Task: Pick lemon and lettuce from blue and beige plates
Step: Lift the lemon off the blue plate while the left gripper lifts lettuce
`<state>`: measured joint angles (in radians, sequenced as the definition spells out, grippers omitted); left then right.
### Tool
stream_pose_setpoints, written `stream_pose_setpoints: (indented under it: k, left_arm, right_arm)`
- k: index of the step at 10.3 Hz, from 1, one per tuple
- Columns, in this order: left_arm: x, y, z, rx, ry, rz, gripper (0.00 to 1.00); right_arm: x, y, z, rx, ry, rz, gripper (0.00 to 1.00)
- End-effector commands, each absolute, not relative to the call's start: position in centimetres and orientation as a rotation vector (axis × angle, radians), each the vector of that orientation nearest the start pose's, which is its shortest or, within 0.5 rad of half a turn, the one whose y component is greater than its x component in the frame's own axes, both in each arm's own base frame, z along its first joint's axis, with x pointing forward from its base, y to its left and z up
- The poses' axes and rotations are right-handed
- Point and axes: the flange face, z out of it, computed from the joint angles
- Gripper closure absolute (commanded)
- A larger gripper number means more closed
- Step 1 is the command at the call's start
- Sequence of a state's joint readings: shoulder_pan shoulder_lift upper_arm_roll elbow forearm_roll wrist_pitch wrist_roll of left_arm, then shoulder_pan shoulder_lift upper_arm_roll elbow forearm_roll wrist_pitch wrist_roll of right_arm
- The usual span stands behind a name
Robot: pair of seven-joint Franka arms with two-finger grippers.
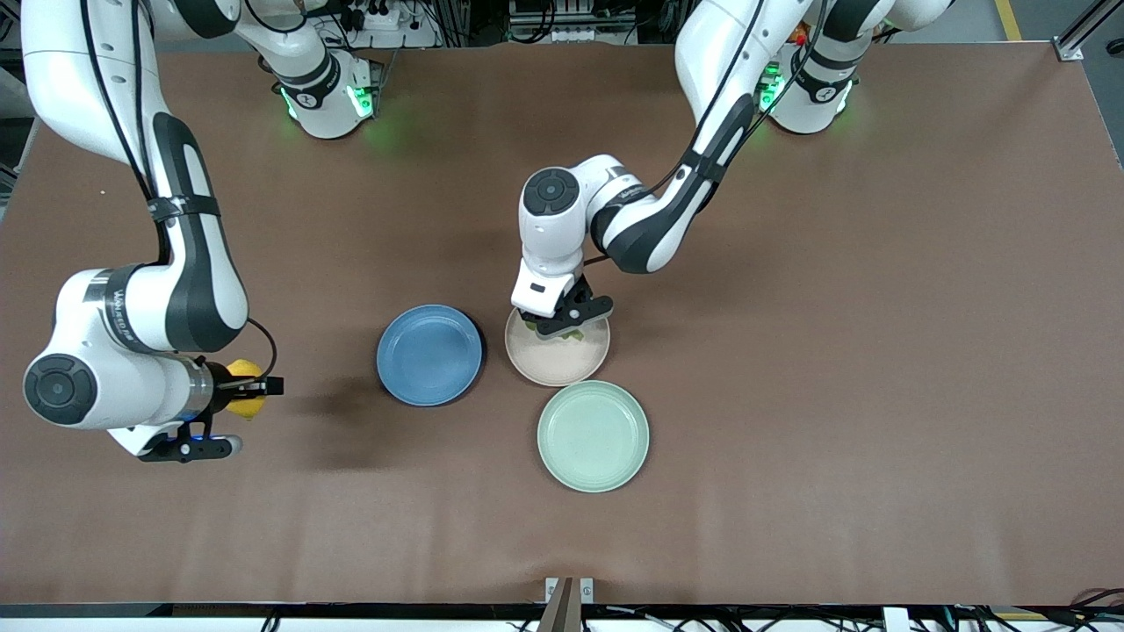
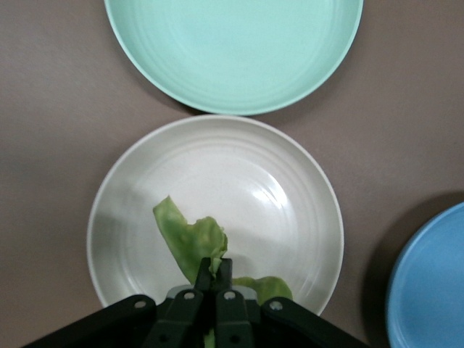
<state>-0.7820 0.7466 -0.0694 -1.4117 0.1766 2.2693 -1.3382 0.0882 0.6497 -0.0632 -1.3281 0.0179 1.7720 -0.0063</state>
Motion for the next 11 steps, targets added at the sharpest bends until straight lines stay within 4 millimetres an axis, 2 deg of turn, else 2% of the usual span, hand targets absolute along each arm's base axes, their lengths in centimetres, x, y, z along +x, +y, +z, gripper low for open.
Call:
stream_pose_setpoints:
  k: [1,4,5,8,10,11]
  left_arm:
    - [51.4,-52.4,30.3,-3.094,-0.689,-0.232,1.0]
    - [54.2,-49.0,33.5,-3.079,-0.75,-0.253,1.0]
    - [54.6,-48.3,34.2,-3.084,-0.69,-0.249,1.0]
    - [57.7,-43.2,36.5,-3.068,-0.636,-0.191,1.0]
    - [59.8,-39.4,37.8,-3.061,-0.603,-0.167,1.0]
    - [60.8,-37.8,37.7,-3.059,-0.59,-0.165,1.0]
  right_arm:
    - [70.1,2.0,35.1,-3.151,-0.064,0.319,0.72]
    - [70.0,0.2,35.7,-3.142,-0.112,0.312,0.72]
    - [69.8,-0.6,36.0,-3.138,-0.118,0.317,0.72]
    - [66.6,-1.9,36.4,-3.139,-0.096,0.264,0.72]
    - [63.7,-2.0,34.9,-3.142,-0.094,0.201,0.72]
    - [62.3,-2.1,34.0,-3.143,-0.091,0.179,0.72]
